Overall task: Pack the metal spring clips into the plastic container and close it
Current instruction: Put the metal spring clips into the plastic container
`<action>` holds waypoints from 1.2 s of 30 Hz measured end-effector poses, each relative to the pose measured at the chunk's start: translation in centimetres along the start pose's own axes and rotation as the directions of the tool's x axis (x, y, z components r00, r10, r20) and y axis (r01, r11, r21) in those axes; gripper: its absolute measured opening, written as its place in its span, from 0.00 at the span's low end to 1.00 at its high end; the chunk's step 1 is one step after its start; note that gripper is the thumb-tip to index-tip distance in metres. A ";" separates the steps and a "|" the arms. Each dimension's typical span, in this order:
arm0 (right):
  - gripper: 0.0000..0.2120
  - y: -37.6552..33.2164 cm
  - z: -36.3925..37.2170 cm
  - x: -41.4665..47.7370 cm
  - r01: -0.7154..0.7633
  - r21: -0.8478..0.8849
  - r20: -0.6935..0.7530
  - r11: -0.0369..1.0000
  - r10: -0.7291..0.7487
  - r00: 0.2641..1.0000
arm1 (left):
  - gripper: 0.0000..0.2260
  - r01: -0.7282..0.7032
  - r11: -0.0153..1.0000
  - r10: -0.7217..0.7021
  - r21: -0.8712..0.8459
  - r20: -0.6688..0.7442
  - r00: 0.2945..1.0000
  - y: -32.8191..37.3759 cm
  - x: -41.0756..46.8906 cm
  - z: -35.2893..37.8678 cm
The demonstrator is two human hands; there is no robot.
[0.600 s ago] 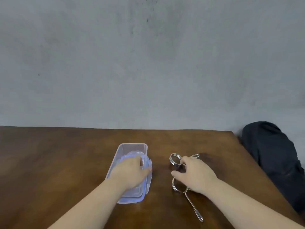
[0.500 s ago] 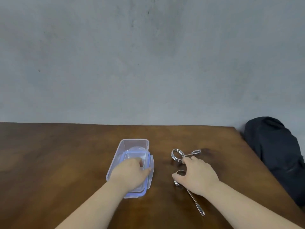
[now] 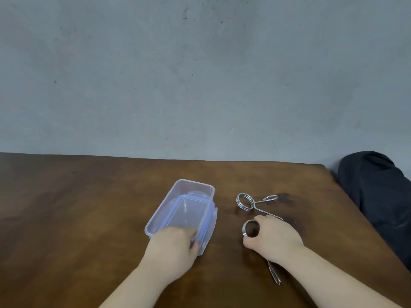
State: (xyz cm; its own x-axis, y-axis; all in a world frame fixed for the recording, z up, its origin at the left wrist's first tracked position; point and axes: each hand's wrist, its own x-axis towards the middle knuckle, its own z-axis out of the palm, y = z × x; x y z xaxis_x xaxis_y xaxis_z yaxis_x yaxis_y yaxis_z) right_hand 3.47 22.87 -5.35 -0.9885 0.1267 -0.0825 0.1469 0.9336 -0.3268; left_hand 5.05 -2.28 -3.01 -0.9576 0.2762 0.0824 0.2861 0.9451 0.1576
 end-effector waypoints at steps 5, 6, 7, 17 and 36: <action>0.10 -1.0 -3.3 0.3 0.051 0.187 -0.104 0.981 -0.032 0.994 | 0.12 -0.257 0.955 0.258 0.149 0.007 0.966 -2.4 -0.6 0.0; 0.11 -1.5 -4.1 0.3 0.084 0.211 -0.133 0.974 -0.057 0.989 | 0.09 -0.284 0.943 0.285 0.175 0.024 0.958 -2.8 -0.7 -0.1; 0.13 -2.0 -4.9 0.2 0.129 0.219 -0.163 0.967 -0.094 0.982 | 0.07 -0.293 0.937 0.289 0.188 0.048 0.956 -3.0 -0.8 -0.3; 0.15 -8.8 -5.0 0.5 0.557 -0.073 0.067 0.828 -0.553 0.831 | 0.14 -0.440 0.893 0.435 0.096 0.069 0.898 -4.1 -1.3 -0.1; 0.19 -8.1 -3.3 1.6 0.516 -0.071 0.077 0.854 -0.511 0.856 | 0.51 -0.045 0.713 0.122 -0.700 0.062 0.991 -4.0 -1.8 3.0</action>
State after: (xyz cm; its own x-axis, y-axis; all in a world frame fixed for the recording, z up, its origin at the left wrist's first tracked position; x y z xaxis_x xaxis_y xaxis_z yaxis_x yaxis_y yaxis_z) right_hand 0.58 16.63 0.24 -0.9185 -0.3947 0.0234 -0.3872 0.8861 -0.2548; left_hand 5.58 -6.03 -6.76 -0.9156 0.4000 0.0403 0.2707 0.5393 0.7974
